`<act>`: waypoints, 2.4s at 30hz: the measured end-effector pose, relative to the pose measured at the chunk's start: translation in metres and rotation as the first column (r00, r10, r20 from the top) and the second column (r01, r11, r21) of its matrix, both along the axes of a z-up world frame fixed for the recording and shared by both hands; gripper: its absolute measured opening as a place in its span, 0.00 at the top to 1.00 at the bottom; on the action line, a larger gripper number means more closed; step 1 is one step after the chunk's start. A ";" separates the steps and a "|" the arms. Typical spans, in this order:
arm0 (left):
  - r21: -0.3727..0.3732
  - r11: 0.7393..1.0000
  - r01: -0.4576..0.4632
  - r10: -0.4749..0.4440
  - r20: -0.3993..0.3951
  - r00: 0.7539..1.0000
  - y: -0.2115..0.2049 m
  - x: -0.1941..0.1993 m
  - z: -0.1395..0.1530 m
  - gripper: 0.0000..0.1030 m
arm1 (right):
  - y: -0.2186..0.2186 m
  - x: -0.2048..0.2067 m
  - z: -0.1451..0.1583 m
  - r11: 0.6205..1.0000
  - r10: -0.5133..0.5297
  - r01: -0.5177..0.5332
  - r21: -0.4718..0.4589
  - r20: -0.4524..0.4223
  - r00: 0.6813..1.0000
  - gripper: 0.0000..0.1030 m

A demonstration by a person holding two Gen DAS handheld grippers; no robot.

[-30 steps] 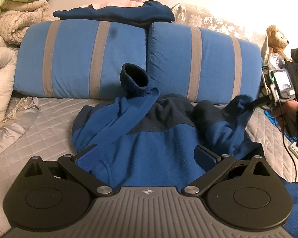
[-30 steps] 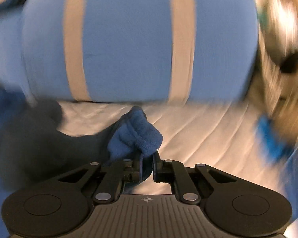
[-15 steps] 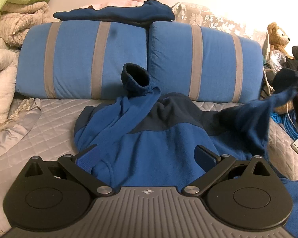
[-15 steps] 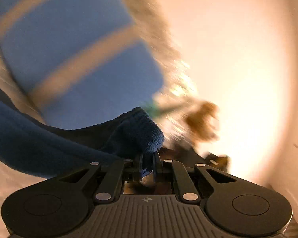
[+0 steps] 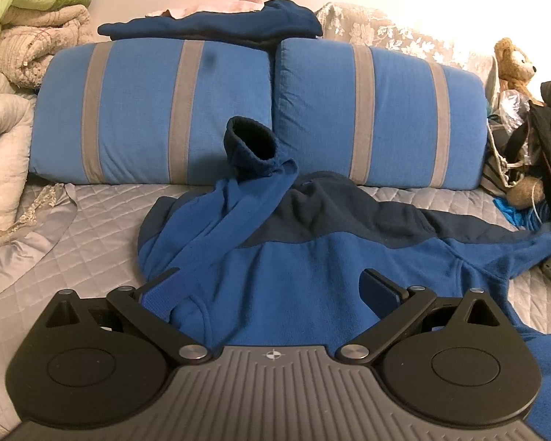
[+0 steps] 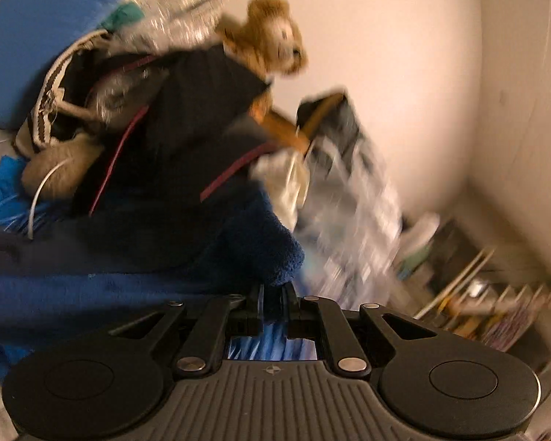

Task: Fold clothes
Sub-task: 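Open the right tool to release the sleeve and withdraw, then grasp the other sleeve's dark cuff with the left tool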

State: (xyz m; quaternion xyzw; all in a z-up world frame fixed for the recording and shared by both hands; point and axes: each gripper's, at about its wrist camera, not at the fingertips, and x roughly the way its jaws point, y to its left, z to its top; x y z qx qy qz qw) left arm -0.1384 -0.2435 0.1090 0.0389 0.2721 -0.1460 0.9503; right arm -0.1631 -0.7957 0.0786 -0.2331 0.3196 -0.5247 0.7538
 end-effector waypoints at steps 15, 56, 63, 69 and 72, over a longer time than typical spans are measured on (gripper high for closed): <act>-0.001 1.000 0.001 -0.001 0.004 1.000 0.002 -0.002 -0.001 0.00 | 0.051 -0.036 -0.009 0.927 0.024 -0.131 0.351 0.293 0.956 0.09; 0.184 0.940 0.289 -0.279 -0.076 0.957 0.007 0.147 -0.051 0.33 | 0.428 0.035 -0.008 -0.031 0.606 -0.776 0.630 0.630 0.487 0.09; 0.215 0.949 0.231 -0.195 -0.174 0.965 0.017 0.171 -0.059 0.89 | 0.423 0.040 -0.012 -0.063 0.587 -0.760 0.647 0.640 0.496 0.09; 0.182 0.969 0.168 -0.159 -0.061 0.985 0.061 0.150 -0.010 0.91 | 0.420 0.042 -0.013 -0.079 0.571 -0.750 0.657 0.646 0.507 0.09; 0.168 0.976 0.139 -0.138 -0.015 0.990 0.089 0.139 0.011 0.92 | 0.419 0.042 -0.014 -0.090 0.564 -0.744 0.662 0.650 0.509 0.09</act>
